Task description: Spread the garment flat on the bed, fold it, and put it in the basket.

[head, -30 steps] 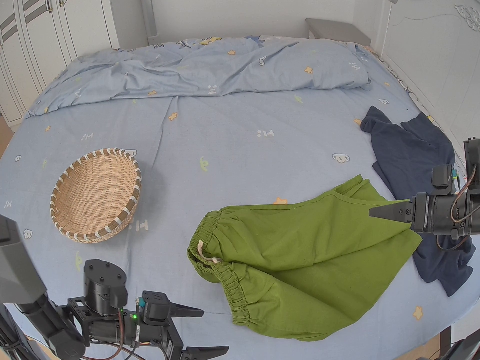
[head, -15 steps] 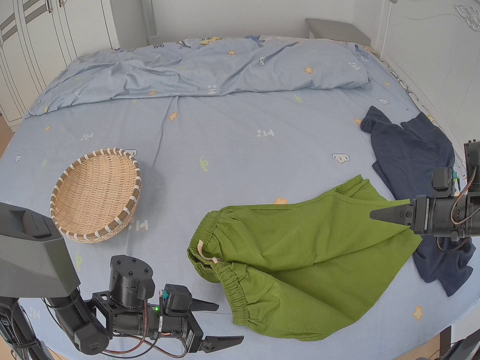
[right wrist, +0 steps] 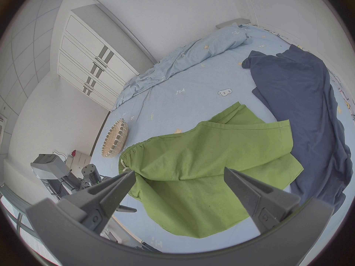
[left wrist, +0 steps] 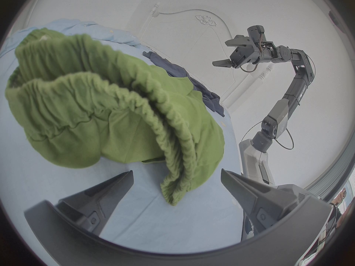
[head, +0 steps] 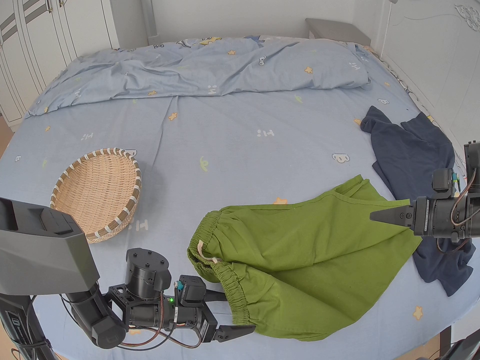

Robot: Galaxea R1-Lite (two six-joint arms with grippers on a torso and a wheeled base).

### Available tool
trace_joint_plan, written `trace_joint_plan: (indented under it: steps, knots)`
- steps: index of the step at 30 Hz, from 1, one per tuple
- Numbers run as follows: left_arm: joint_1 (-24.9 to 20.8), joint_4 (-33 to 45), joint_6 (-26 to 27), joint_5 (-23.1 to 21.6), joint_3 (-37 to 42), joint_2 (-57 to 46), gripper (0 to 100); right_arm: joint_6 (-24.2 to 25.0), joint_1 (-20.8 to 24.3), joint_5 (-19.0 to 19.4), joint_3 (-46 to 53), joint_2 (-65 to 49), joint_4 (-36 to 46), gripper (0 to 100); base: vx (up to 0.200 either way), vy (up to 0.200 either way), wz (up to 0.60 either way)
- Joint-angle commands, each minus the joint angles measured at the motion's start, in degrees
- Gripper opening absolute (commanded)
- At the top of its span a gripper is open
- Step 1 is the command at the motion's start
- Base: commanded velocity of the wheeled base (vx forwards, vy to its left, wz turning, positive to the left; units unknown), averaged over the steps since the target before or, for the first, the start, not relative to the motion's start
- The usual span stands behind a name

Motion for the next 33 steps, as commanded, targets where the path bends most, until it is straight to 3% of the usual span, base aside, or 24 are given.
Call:
trace_joint_plan:
  steps: [1,6,7,16,24,29,30,33]
  knots:
    - [-0.46,-0.12,0.01,-0.14,-1.02,1.77,100,-0.01,0.13,0.04,0.09,0.16,-0.15,100,0.000,0.000,0.00]
    - [-1.69,-0.74,0.10,-0.14,-2.33,4.32,100,0.08,0.04,0.04,0.09,0.25,-0.33,100,0.000,0.000,0.00]
    - [-1.87,-0.91,0.01,-0.14,-2.42,4.41,0,0.08,0.04,0.04,0.09,0.25,-0.33,100,0.000,0.000,0.00]
    - [-1.78,-3.02,-0.60,-0.14,-1.63,5.55,0,0.08,-0.04,0.04,0.09,0.43,-0.33,100,0.000,0.000,0.00]
    - [0.94,-4.08,-10.18,-0.93,5.22,-2.71,0,-0.01,-0.83,0.13,-0.18,0.16,-0.07,100,0.000,0.000,0.00]
    - [5.07,-3.90,-14.93,-1.64,10.15,-6.31,0,0.08,-0.92,0.13,-0.62,0.08,0.37,100,0.000,0.000,0.00]
    - [9.03,-3.81,-15.72,-4.01,13.22,-7.46,0,0.08,-0.92,0.13,-0.71,0.08,1.08,100,0.000,0.000,0.00]
    - [14.13,-3.46,-15.89,-8.40,17.53,-8.86,0,0.08,-0.83,0.48,-0.88,0.34,2.13,100,0.000,0.000,0.00]
